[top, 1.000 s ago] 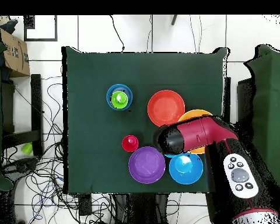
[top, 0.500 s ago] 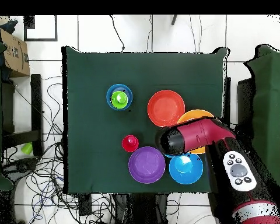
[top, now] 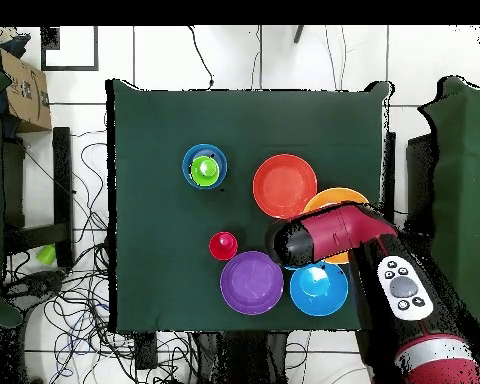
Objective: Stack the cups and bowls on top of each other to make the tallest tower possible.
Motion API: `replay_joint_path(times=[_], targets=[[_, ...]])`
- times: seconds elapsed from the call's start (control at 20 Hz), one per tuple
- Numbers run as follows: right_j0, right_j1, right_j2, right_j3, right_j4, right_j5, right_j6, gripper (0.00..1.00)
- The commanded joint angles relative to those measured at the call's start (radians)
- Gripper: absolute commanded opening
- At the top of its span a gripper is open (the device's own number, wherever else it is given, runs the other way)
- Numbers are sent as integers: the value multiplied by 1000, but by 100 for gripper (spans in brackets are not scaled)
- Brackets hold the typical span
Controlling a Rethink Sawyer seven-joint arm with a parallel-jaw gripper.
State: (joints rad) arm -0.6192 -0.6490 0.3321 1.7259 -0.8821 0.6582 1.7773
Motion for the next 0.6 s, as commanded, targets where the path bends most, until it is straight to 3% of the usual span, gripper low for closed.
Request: replay_joint_path(times=[0.05,0.6], targets=[[17,76,40,-79,-79,-64,-105,100],[38,114,6,-105,-130,-96,-62,100]])
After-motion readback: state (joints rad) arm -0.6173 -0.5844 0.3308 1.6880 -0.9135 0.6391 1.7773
